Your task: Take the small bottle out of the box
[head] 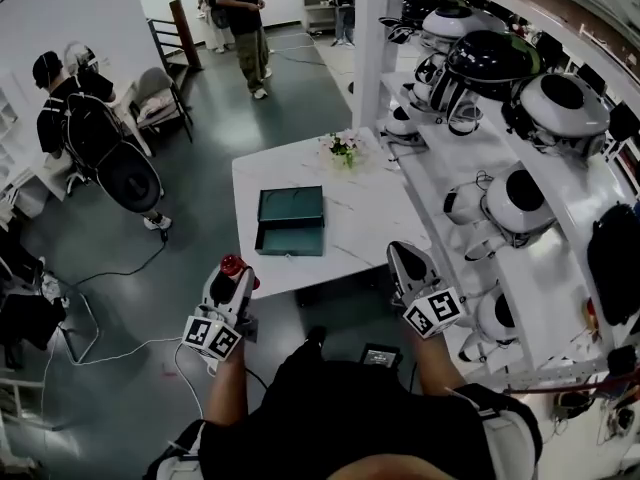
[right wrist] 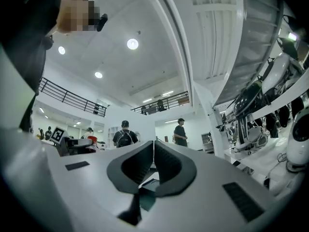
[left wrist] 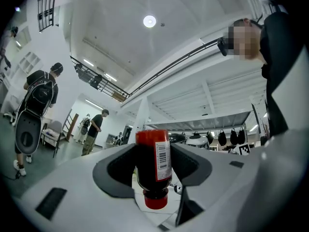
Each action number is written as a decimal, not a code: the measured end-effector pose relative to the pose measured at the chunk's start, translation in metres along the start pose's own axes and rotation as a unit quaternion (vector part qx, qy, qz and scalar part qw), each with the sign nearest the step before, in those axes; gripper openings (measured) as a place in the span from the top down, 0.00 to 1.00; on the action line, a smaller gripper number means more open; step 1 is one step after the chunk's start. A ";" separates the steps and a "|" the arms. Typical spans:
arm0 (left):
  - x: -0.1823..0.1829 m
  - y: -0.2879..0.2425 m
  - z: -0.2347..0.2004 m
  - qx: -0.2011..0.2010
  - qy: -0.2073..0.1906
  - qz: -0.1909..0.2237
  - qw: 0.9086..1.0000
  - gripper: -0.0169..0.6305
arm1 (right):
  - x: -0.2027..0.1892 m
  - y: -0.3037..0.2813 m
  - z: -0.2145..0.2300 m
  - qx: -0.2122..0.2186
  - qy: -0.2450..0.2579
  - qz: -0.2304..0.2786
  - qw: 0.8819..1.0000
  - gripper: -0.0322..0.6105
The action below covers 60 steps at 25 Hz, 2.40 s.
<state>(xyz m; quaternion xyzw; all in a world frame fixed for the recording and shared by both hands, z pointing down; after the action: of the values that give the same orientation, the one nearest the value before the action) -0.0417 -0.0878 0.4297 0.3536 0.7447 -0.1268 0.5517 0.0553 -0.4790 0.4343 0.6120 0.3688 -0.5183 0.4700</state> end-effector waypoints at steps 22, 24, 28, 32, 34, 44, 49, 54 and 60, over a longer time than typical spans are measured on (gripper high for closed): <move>0.009 0.148 0.071 -0.020 -0.021 -0.041 0.999 0.61 | 0.005 0.097 -0.120 -0.006 0.021 -0.061 0.998 0.90; 0.011 0.171 0.072 -0.017 -0.023 -0.047 0.998 0.61 | 0.011 0.095 -0.145 -0.002 0.021 -0.059 0.998 0.90; 0.014 0.222 0.071 -0.002 -0.031 -0.058 0.998 0.61 | 0.011 0.104 -0.194 0.013 0.022 -0.067 0.997 0.90; 0.010 0.262 0.065 0.008 -0.012 -0.061 0.998 0.61 | 0.010 0.117 -0.226 0.016 0.021 -0.079 0.997 0.90; 0.004 0.274 0.066 0.007 0.000 -0.063 0.998 0.61 | 0.011 0.124 -0.236 0.019 0.026 -0.085 0.996 0.90; -0.047 0.308 0.119 -0.011 0.040 -0.093 0.995 0.61 | 0.005 0.175 -0.258 0.037 0.025 -0.118 0.992 0.90; -0.049 0.301 0.145 0.005 0.018 -0.094 0.995 0.61 | -0.002 0.172 -0.250 0.089 0.010 -0.103 0.991 0.90; -0.041 0.285 0.158 0.020 0.025 -0.077 0.997 0.61 | 0.020 0.160 -0.240 0.147 0.030 -0.078 0.986 0.90; -0.042 0.248 0.194 0.003 0.024 -0.069 0.997 0.61 | 0.021 0.190 -0.192 0.119 0.008 -0.082 0.989 0.90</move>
<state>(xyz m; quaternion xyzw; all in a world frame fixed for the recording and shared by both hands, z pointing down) 0.2718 -0.0386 0.4483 0.3058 0.7798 -0.1580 0.5229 0.2929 -0.3501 0.4544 0.6352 0.3570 -0.5909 0.3464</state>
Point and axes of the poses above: the fingertips, and each gripper's own axes: y backward along the fingers, z to its right, x out of its top, the point moved 8 cm from there along y, backward along the fingers, and after that the axes turned 8 degrees about y, right-handed, at the moved point
